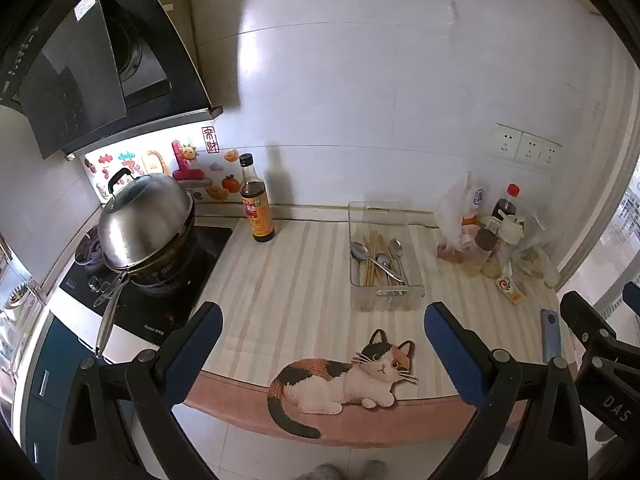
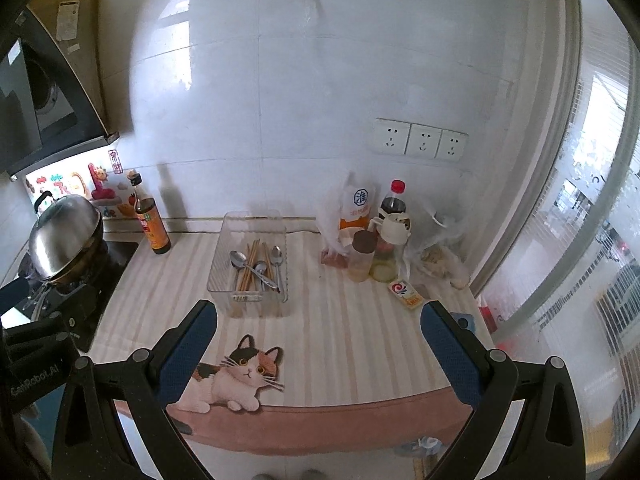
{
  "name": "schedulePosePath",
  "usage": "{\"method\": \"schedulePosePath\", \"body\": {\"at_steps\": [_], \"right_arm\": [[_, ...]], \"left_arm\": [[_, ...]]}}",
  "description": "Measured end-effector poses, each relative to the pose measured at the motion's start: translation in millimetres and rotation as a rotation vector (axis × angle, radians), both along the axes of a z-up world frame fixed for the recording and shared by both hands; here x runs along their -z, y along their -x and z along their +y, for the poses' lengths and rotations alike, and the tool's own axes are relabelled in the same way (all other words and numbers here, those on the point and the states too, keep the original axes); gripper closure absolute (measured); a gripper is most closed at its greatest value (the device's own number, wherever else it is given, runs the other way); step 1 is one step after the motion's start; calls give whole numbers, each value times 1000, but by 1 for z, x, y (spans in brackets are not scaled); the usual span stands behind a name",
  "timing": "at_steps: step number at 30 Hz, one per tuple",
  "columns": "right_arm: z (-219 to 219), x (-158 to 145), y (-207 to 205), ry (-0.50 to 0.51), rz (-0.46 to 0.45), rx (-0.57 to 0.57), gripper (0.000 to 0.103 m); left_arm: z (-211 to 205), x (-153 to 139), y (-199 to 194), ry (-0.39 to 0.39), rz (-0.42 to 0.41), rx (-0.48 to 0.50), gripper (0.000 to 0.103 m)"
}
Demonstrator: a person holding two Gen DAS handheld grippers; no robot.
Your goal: Organize utensils
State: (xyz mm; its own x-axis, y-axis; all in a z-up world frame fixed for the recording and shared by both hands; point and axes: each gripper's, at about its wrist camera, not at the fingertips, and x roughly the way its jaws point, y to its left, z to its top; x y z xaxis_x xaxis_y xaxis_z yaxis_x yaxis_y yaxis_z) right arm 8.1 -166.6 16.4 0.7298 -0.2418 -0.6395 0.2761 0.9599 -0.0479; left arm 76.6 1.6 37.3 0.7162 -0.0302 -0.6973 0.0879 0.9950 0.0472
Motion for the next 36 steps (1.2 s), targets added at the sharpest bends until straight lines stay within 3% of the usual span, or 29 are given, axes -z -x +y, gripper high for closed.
{"method": "schedulePosePath", "body": {"at_steps": [36], "right_arm": [[-15,15,-21,4,36,-47,0]], "left_arm": [[-9,7,-2,-31,-2,-13,0]]}}
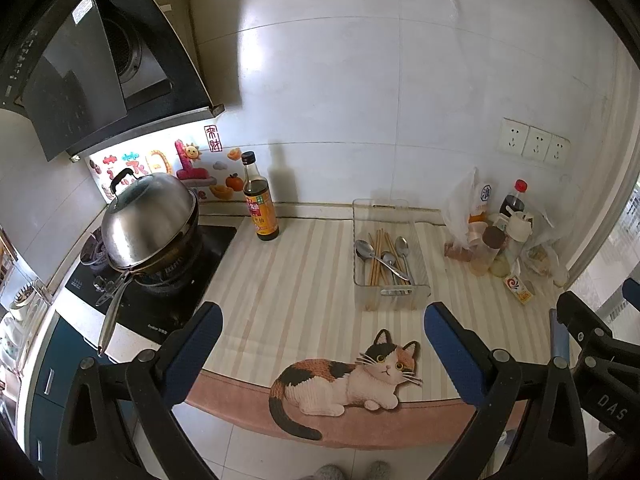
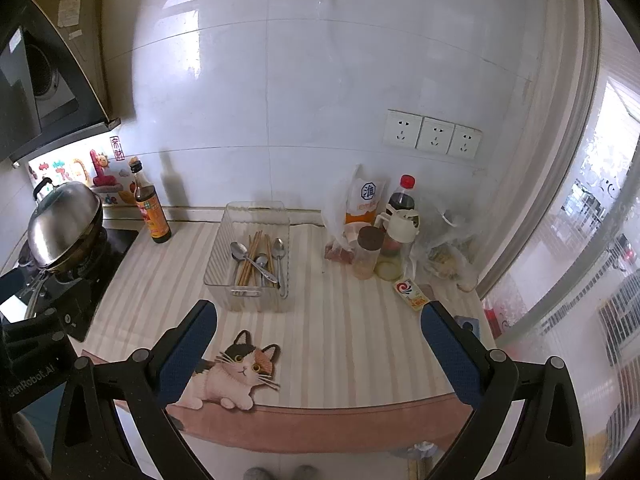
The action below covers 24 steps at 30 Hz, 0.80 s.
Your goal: Organize utensils
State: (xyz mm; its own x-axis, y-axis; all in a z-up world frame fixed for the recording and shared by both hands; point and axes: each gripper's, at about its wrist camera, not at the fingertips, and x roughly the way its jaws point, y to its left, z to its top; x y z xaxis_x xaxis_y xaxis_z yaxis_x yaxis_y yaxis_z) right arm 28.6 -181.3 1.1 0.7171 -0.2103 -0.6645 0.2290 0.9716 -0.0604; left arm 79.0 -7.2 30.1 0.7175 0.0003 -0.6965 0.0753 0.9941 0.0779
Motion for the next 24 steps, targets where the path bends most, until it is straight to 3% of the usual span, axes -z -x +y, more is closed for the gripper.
{"method": "schedulePosePath", "body": {"at_steps": [24], "right_arm": [[0,2,4,0,-1,2,0]], "left_arm": [[3,2,2,4,2,0,0]]}}
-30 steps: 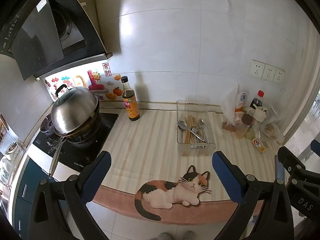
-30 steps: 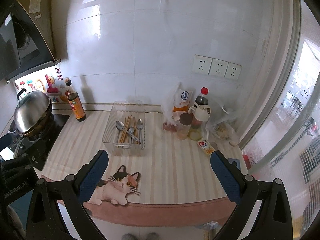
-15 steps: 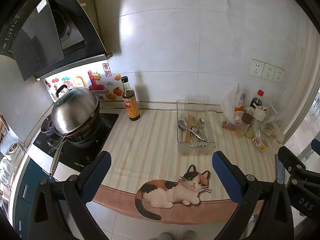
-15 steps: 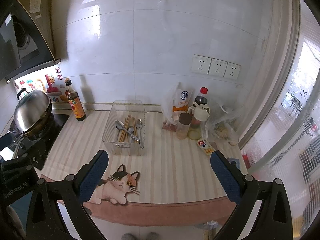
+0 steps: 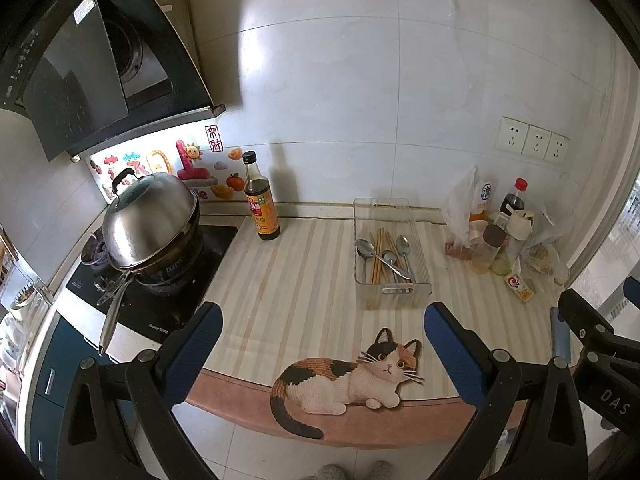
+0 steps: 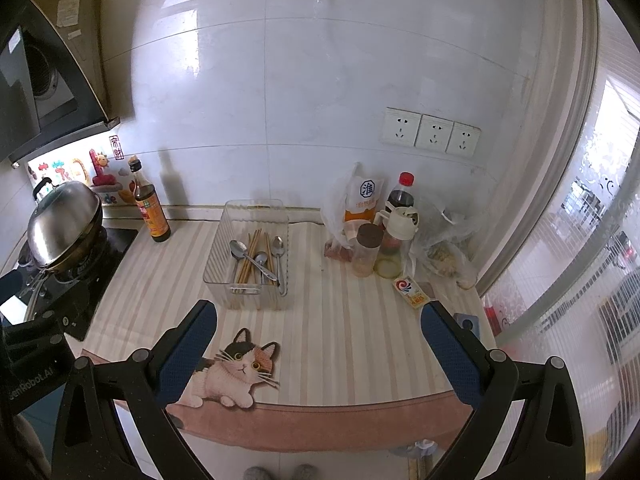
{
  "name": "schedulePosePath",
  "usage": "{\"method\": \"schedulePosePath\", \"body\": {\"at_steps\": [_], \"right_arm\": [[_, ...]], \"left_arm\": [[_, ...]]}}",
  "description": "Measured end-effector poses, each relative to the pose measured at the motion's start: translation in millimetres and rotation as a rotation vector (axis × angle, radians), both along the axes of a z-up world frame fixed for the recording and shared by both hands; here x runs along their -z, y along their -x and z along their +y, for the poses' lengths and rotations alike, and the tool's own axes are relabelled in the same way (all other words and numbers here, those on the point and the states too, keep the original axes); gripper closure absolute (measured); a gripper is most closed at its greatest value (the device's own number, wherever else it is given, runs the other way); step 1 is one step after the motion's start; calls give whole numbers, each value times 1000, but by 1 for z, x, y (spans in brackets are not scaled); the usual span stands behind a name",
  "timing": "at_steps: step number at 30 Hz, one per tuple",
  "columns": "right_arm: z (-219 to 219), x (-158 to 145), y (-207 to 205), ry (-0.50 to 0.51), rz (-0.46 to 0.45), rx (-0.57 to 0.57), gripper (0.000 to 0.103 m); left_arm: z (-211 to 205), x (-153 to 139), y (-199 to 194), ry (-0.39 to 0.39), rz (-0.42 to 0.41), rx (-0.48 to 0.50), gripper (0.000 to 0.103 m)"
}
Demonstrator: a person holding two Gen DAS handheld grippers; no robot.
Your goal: Organize utensils
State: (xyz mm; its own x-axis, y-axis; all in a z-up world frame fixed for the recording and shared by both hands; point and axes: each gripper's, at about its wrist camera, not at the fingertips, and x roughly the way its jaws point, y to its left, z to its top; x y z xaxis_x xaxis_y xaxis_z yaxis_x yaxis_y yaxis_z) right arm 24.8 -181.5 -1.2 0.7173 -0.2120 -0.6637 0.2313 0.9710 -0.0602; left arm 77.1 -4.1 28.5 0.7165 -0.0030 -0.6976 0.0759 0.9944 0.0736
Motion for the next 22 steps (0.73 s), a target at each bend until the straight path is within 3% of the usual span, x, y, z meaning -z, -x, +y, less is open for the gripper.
{"method": "schedulePosePath", "body": {"at_steps": [22], "right_arm": [[-2,1,3,1,0,10,0]], "left_arm": [[5,2,-2,6,2,16,0]]}}
